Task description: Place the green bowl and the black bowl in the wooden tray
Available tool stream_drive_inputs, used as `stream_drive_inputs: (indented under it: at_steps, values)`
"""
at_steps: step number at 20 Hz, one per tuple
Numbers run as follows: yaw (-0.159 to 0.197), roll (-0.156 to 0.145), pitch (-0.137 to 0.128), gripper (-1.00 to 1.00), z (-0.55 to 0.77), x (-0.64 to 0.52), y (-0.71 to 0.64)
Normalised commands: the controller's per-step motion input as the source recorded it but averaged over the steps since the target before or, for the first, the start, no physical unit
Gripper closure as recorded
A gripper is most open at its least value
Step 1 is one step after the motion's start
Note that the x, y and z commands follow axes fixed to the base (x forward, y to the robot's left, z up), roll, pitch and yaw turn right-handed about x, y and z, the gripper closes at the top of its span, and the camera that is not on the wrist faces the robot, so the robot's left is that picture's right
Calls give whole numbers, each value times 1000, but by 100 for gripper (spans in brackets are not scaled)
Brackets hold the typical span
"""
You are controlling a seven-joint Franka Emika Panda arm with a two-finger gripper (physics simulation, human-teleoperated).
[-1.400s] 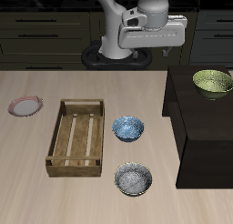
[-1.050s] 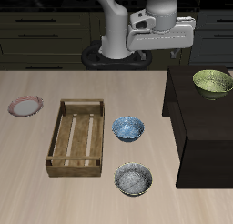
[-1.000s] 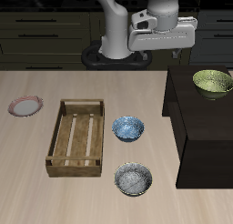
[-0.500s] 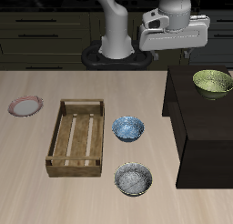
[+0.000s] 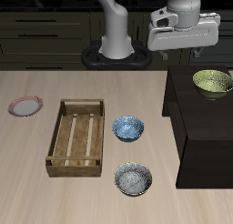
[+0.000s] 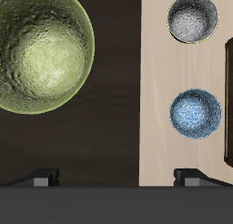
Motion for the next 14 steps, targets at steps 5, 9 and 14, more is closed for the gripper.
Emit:
stream_drive_inputs:
  at_steps: [5,9,14]
  values:
    - [7,-10,-5,-100,0,256,172]
    - [-1,3,8,-100,-31,135,127]
    - [-26,19,7,-100,-87,315,271]
